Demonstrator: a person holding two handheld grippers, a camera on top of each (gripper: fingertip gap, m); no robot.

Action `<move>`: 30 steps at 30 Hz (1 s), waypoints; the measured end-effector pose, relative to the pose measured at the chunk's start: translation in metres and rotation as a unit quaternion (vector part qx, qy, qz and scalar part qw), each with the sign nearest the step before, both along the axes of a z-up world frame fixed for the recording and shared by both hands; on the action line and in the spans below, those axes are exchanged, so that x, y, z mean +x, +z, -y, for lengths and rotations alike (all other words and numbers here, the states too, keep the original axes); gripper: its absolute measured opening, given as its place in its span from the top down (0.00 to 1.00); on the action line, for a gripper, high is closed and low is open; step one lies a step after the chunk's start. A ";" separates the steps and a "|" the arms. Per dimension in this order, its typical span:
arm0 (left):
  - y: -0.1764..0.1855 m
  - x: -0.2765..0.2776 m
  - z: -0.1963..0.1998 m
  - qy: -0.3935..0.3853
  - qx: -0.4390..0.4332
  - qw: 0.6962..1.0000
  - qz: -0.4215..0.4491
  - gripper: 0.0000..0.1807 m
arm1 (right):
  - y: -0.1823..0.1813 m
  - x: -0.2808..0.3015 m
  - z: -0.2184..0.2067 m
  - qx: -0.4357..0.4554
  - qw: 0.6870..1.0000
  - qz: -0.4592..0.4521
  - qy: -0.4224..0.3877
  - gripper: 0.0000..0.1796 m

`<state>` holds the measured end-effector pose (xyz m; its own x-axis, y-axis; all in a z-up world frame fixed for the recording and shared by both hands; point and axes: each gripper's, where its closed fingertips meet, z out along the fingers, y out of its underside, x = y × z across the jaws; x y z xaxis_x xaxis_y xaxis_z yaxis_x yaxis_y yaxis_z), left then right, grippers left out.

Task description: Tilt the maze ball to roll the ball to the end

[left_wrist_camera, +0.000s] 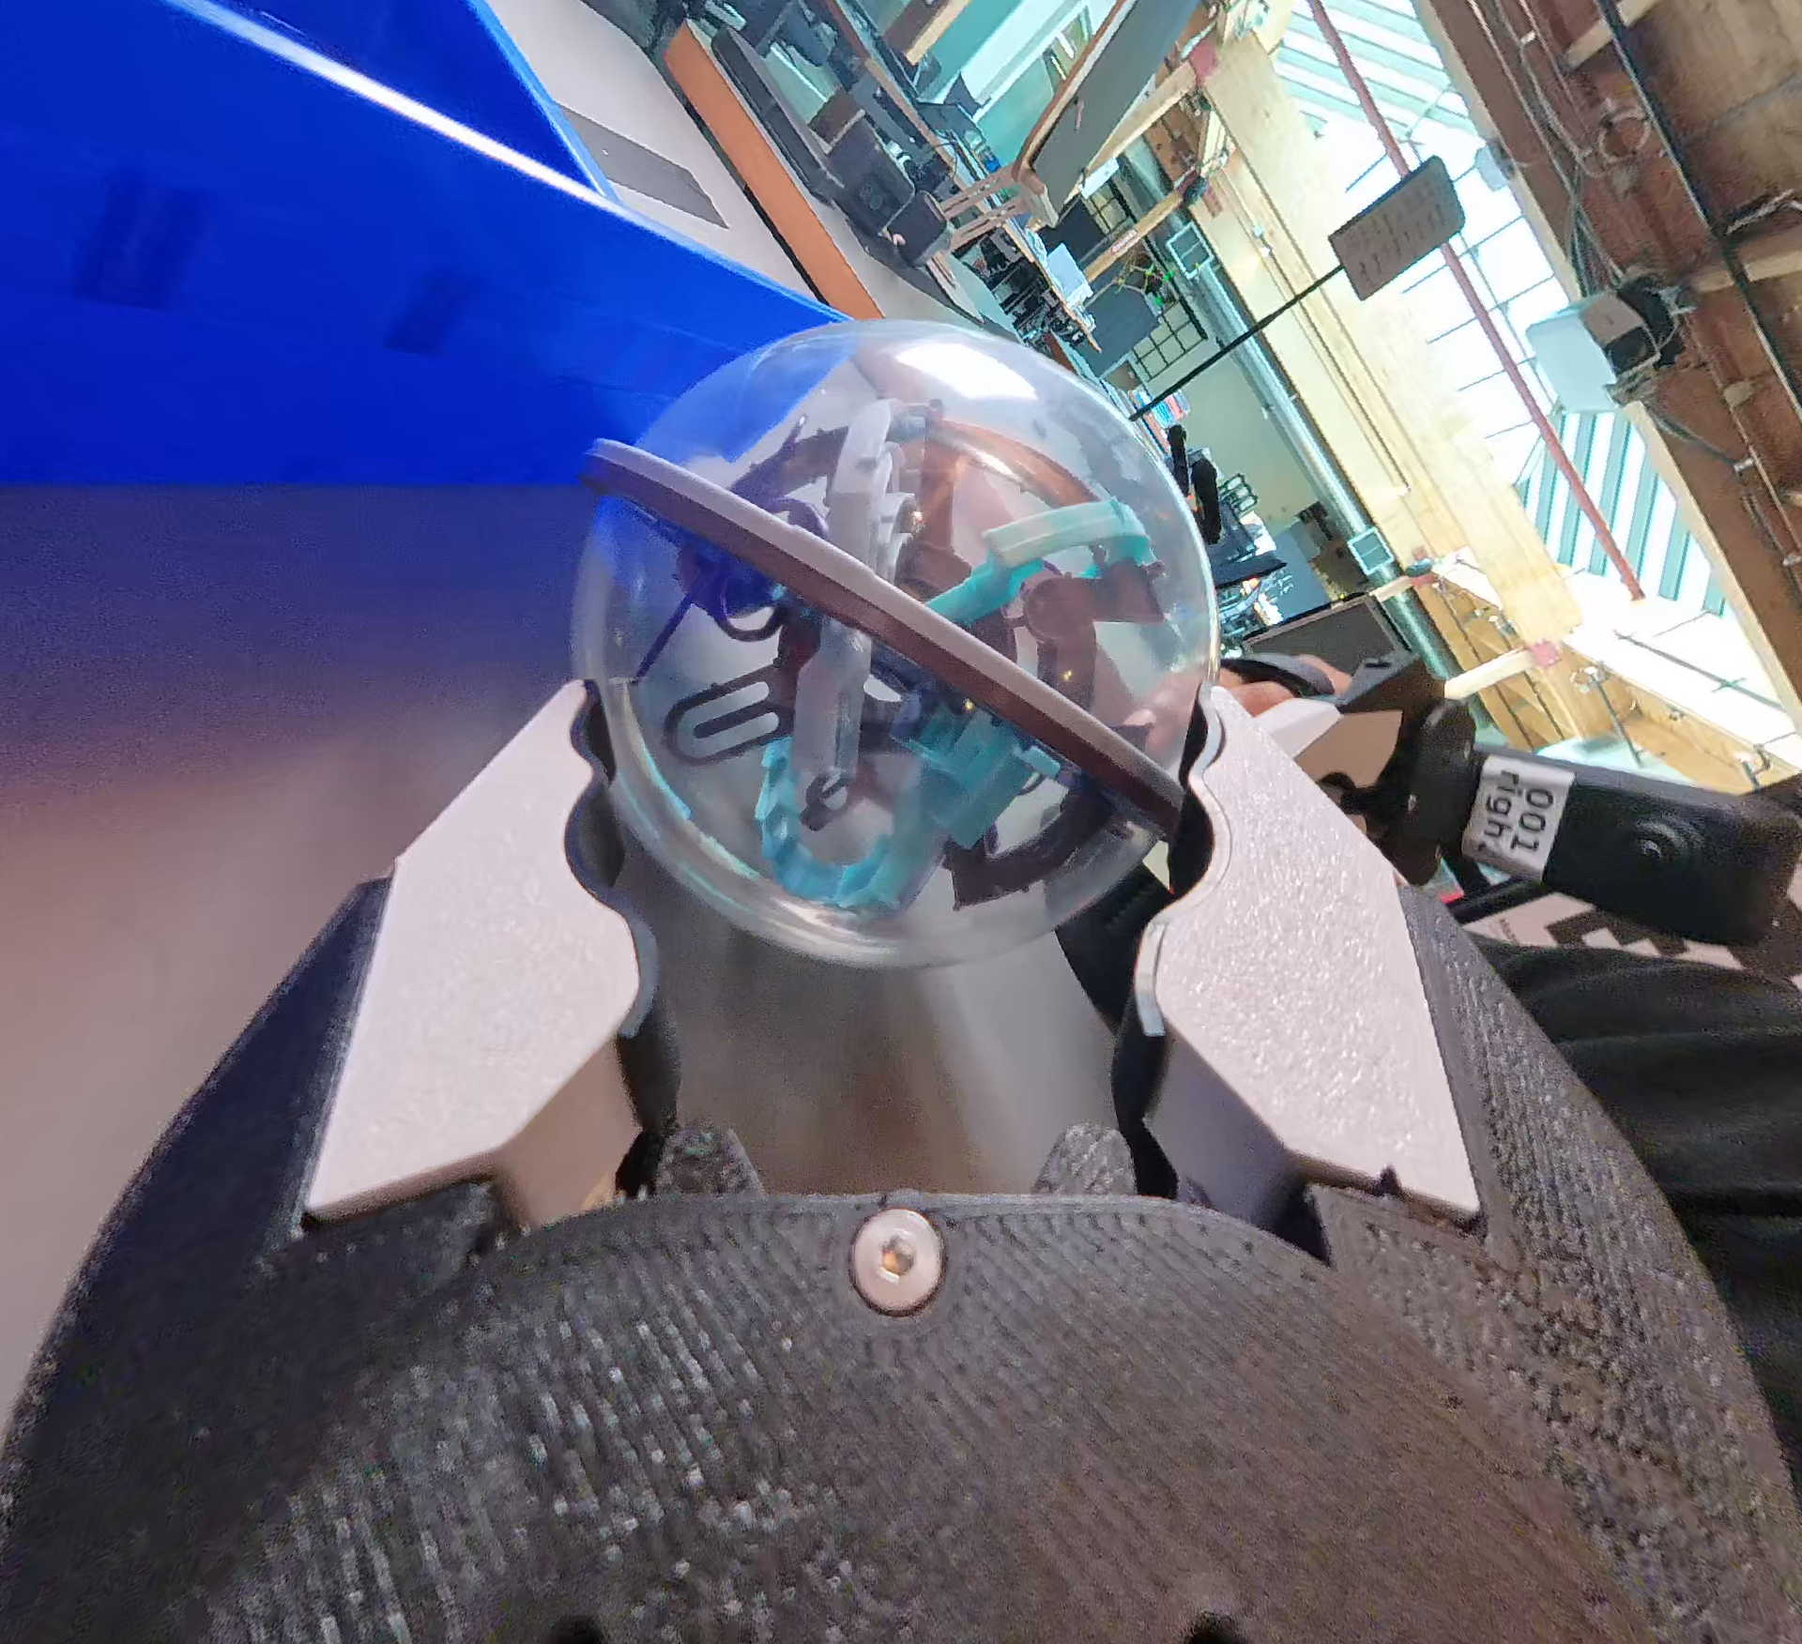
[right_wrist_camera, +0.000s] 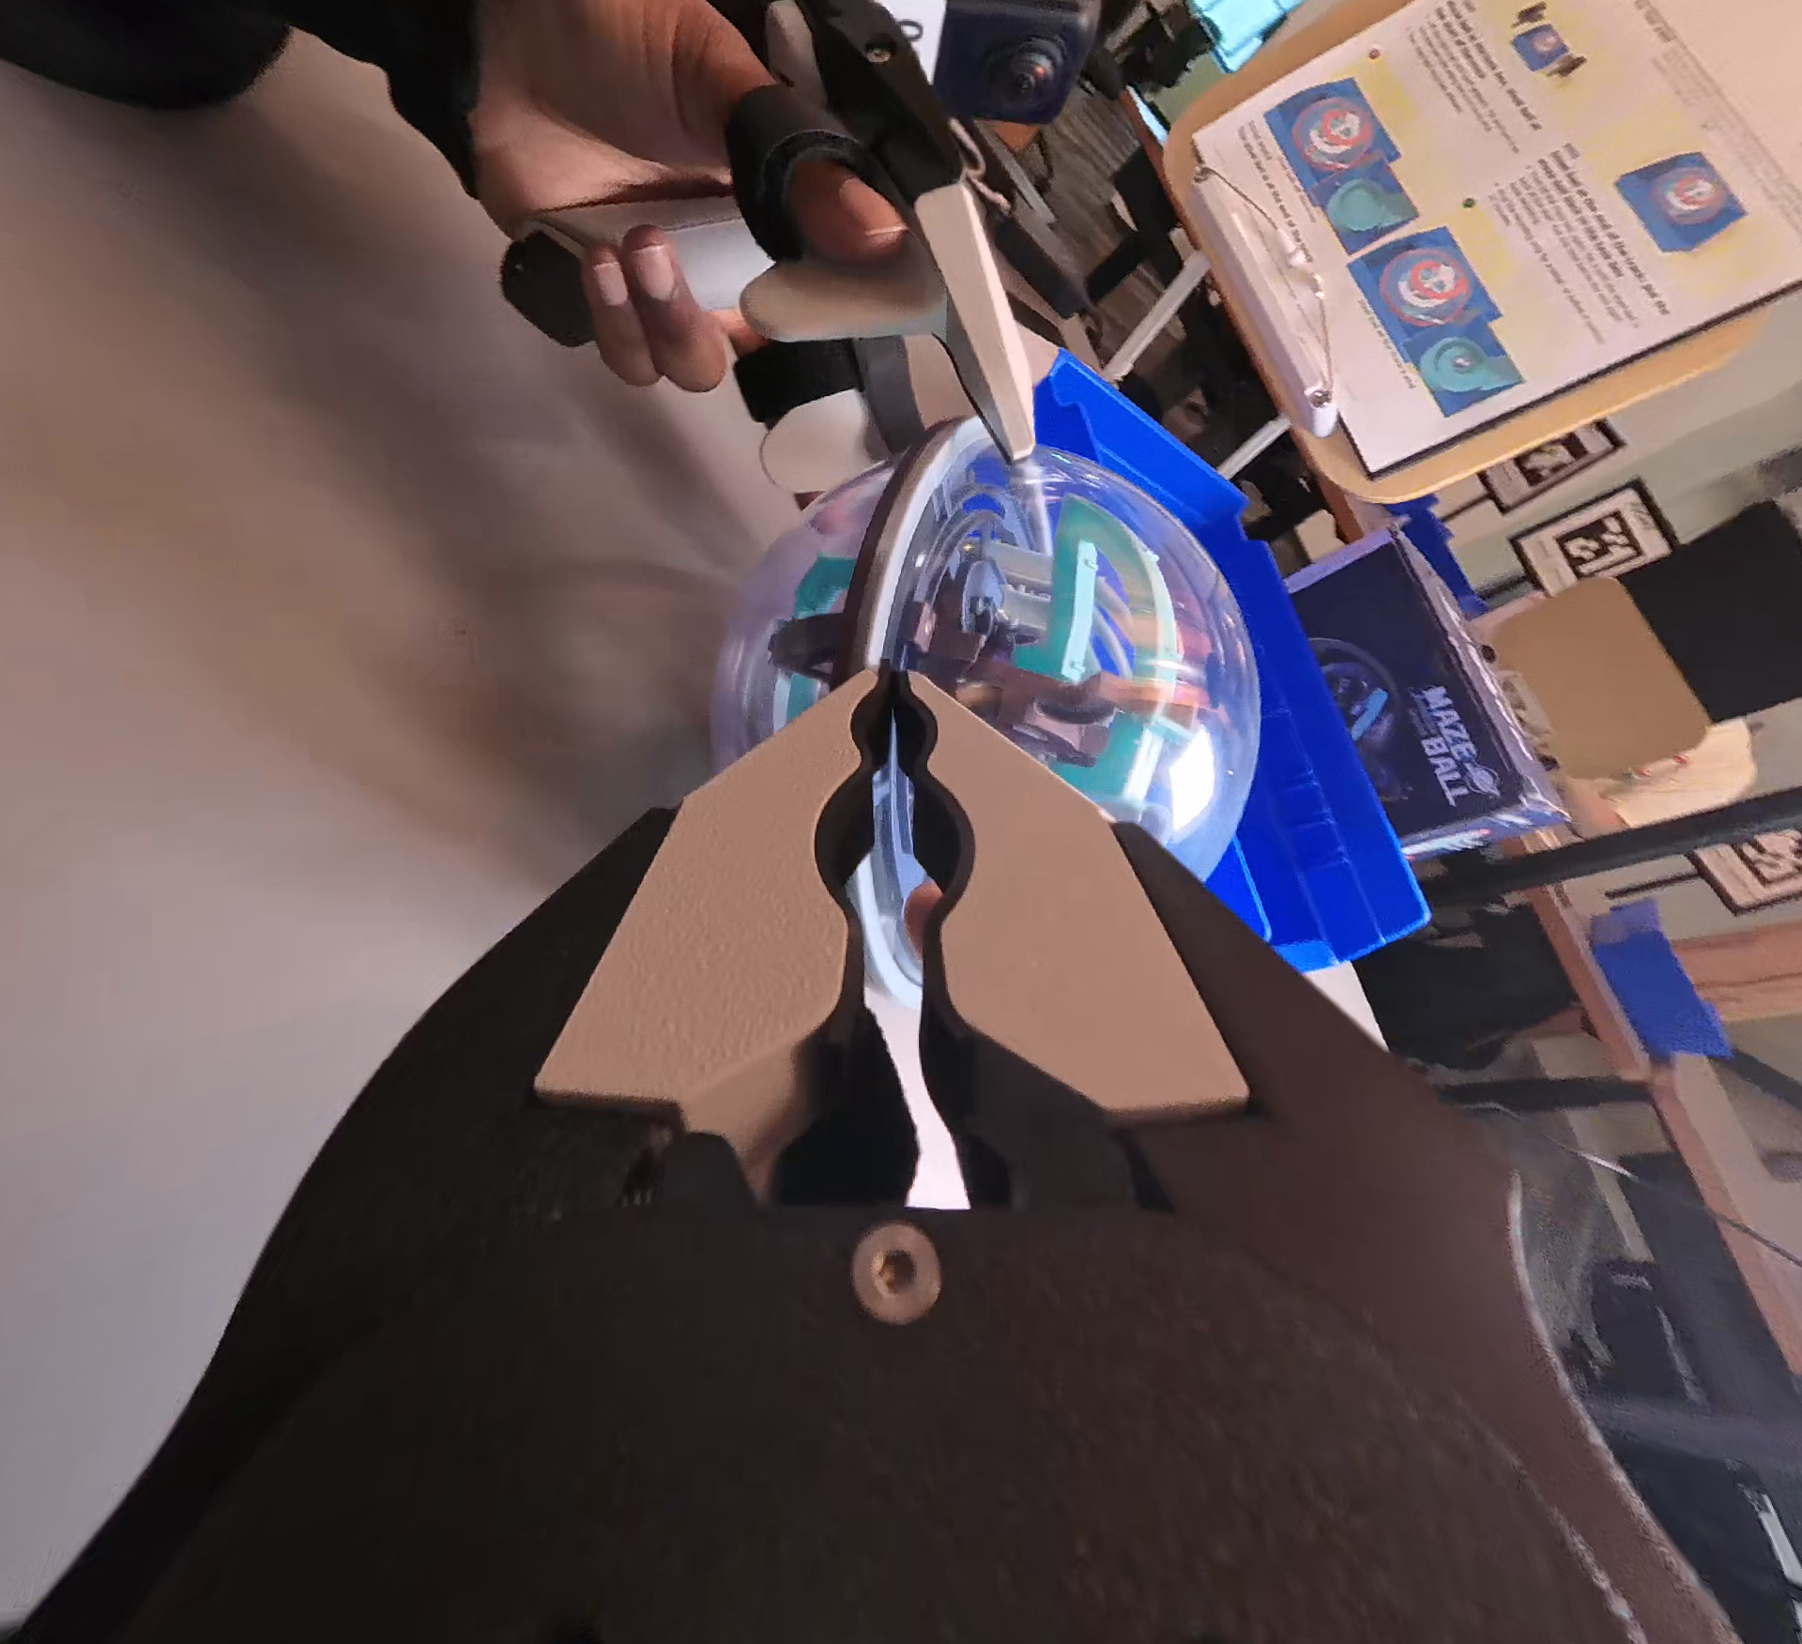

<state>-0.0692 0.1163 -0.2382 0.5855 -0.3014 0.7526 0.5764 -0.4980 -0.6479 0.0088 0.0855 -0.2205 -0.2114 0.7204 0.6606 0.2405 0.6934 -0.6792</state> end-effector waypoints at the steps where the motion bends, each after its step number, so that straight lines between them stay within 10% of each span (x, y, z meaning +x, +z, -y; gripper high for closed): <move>1: 0.001 0.000 0.001 -0.004 0.006 1.000 -0.007 0.37 | 0.000 0.001 -0.001 -0.001 1.000 0.004 0.010 1.00; 16: 0.066 0.007 -0.037 -0.220 0.156 0.939 -0.213 0.35 | 0.016 0.018 -0.003 0.047 0.982 0.121 0.139 1.00; 22: 0.019 0.036 -0.052 -0.373 0.054 0.883 -0.279 0.31 | 0.024 0.026 -0.029 0.023 0.994 0.091 0.061 0.95; 30: 0.013 0.042 -0.044 -0.322 0.052 0.918 -0.226 0.28 | -0.016 0.038 -0.054 -0.069 0.992 0.053 -0.096 0.64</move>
